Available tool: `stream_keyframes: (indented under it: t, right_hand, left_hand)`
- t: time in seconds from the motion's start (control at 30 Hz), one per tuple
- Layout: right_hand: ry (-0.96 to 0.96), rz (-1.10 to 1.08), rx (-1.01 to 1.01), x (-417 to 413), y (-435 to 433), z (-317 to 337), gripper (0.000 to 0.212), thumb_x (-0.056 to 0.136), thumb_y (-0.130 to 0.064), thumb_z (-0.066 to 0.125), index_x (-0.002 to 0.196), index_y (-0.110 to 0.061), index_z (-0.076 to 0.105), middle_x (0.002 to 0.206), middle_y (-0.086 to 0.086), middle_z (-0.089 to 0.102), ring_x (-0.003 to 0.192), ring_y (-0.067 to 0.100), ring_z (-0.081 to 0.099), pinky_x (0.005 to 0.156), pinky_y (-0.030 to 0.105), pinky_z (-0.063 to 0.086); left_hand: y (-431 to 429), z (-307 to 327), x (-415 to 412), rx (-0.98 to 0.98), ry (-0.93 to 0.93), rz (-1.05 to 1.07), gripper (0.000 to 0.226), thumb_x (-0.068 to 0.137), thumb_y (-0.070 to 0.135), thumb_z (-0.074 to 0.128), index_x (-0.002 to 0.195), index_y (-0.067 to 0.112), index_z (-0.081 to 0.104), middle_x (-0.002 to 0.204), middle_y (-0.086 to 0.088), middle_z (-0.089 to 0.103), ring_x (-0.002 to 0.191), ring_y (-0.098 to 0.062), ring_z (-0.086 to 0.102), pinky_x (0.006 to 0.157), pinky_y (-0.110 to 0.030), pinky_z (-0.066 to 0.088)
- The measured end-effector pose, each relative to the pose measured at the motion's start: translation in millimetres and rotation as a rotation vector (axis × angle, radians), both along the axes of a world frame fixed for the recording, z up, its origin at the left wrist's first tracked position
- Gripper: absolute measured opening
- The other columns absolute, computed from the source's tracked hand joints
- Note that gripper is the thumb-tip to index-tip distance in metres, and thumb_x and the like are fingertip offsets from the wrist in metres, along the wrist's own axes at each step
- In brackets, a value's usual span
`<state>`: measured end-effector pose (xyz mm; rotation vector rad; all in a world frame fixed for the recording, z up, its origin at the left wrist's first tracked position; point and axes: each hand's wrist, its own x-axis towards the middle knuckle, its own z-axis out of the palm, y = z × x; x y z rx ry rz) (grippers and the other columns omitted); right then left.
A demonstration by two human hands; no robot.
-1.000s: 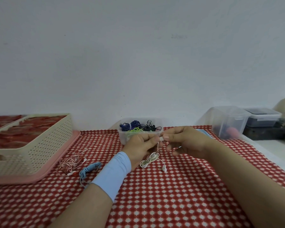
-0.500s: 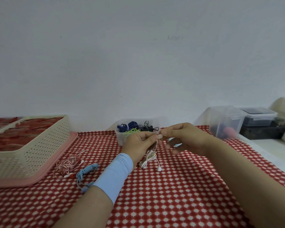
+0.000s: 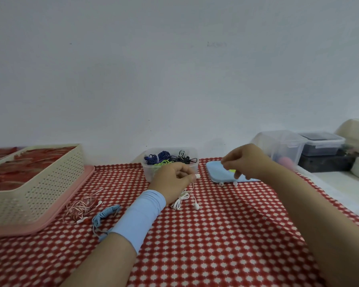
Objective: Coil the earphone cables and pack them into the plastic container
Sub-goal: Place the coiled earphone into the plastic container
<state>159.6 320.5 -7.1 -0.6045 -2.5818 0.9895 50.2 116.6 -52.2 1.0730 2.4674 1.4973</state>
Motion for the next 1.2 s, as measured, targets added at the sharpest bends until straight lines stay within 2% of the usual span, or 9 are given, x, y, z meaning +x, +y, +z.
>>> stream_keyframes:
  t: [0.13,0.23,0.37,0.47,0.63,0.73,0.9,1.0,1.2]
  right_hand:
    - [-0.205,-0.054,0.19,-2,14,-16,0.007,0.079,-0.02,0.082,0.079,-0.027,0.081,0.094,-0.007,0.077,0.079,0.01,0.069,0.084,0.034,0.061]
    - [-0.332,-0.075,0.342,-7,11,-23,0.011,0.074,-0.034,0.084,0.084,-0.028,0.083,0.094,-0.009,0.075,0.089,0.011,0.066,0.089,0.035,0.059]
    - [-0.366,-0.115,0.358,-11,12,-26,0.02,0.076,-0.029,0.083,0.095,-0.023,0.082,0.101,-0.001,0.075,0.094,0.017,0.065,0.094,0.037,0.057]
    - [-0.284,-0.058,0.27,-11,11,-24,0.014,0.082,-0.019,0.08,0.096,-0.023,0.081,0.104,-0.002,0.075,0.093,0.015,0.068,0.091,0.033,0.058]
    - [-0.219,0.25,-0.002,-5,-15,-9,0.012,0.092,-0.02,0.072,0.093,-0.029,0.08,0.076,-0.012,0.076,0.057,0.001,0.064,0.057,0.022,0.051]
    - [-0.283,0.282,0.058,-7,-20,-12,0.011,0.092,-0.021,0.072,0.091,-0.028,0.081,0.073,-0.012,0.076,0.058,0.004,0.066,0.067,0.032,0.059]
    - [-0.346,0.259,0.205,-8,-18,-17,0.015,0.093,-0.019,0.071,0.103,-0.025,0.081,0.084,-0.016,0.074,0.072,0.001,0.068,0.075,0.017,0.056]
    - [-0.384,0.241,0.244,-9,-15,-16,0.017,0.093,-0.02,0.07,0.104,-0.027,0.081,0.096,-0.012,0.077,0.082,0.006,0.071,0.084,0.024,0.06]
    - [-0.411,0.235,0.299,-11,-13,-18,0.015,0.09,-0.024,0.074,0.102,-0.028,0.082,0.096,-0.013,0.078,0.084,0.006,0.071,0.085,0.021,0.056]
  left_hand:
    - [0,0,0,-0.079,0.07,-0.051,0.008,0.086,0.03,0.074,0.094,0.029,0.073,0.086,0.006,0.073,0.08,-0.003,0.065,0.081,-0.02,0.054]
    - [0,-3,0,-0.134,0.108,-0.105,0.013,0.087,0.033,0.072,0.099,0.033,0.075,0.091,0.017,0.073,0.084,0.009,0.063,0.083,-0.014,0.05]
    - [-1,-6,1,-0.098,0.052,-0.137,0.014,0.086,0.031,0.073,0.099,0.033,0.075,0.095,0.018,0.073,0.087,0.01,0.063,0.083,-0.011,0.048]
    - [-3,-5,-3,-0.134,0.087,-0.123,0.016,0.088,0.028,0.071,0.102,0.034,0.075,0.098,0.019,0.072,0.09,0.009,0.063,0.085,-0.011,0.048]
    - [-7,2,-6,-0.327,0.343,-0.077,0.017,0.089,0.034,0.068,0.105,0.039,0.073,0.105,0.018,0.068,0.094,0.0,0.059,0.093,-0.028,0.05]
    - [-6,9,-2,-0.37,0.535,-0.094,0.019,0.09,0.036,0.064,0.107,0.045,0.071,0.109,0.019,0.063,0.101,-0.004,0.052,0.092,-0.03,0.046]
    - [-1,15,8,-0.438,0.427,-0.268,0.022,0.093,0.03,0.062,0.108,0.042,0.072,0.118,0.023,0.059,0.11,-0.001,0.053,0.1,-0.03,0.044]
    - [0,13,12,-0.577,0.373,-0.37,0.024,0.093,0.031,0.063,0.114,0.04,0.071,0.124,0.019,0.061,0.115,-0.005,0.054,0.105,-0.028,0.04]
    - [-1,16,10,-0.609,0.314,-0.381,0.015,0.09,0.028,0.069,0.102,0.032,0.077,0.09,0.024,0.056,0.084,0.001,0.052,0.083,-0.018,0.039]
